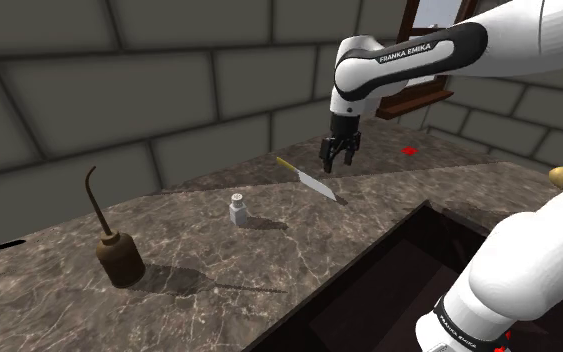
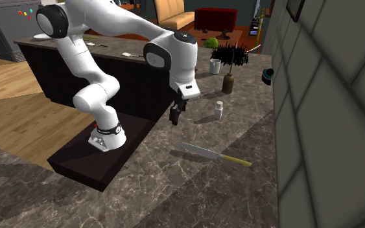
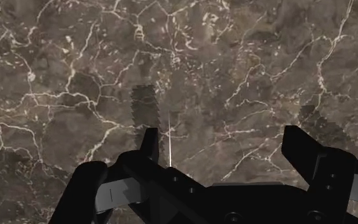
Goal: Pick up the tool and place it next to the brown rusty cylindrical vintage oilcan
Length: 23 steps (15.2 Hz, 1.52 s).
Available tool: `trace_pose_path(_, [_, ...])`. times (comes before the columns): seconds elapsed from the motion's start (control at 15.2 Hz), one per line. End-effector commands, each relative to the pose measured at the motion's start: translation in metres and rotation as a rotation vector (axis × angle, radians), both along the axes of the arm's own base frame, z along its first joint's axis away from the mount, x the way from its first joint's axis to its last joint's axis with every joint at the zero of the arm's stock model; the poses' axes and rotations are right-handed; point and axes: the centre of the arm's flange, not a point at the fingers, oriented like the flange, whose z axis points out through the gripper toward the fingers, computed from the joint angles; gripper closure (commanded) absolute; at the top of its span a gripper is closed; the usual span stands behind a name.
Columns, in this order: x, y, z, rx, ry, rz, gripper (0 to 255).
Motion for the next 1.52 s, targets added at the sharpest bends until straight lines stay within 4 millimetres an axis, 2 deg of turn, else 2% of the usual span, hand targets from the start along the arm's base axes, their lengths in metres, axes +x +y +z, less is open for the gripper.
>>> trace_pose_path(0.0, [0.022,-0.004,-0.016,-0.008,-0.001,0.0,0])
trace_pose_path(0.86, [0.165,-0.023,-0.098,-0.052,0.0,-0.001,0])
trace_pose_path(1.32, [0.162,-0.022,-0.135,-0.052,0.0,-0.001,0])
trace_pose_path(1.45, [0.161,-0.022,-0.138,-0.052,0.0,-0.001,0])
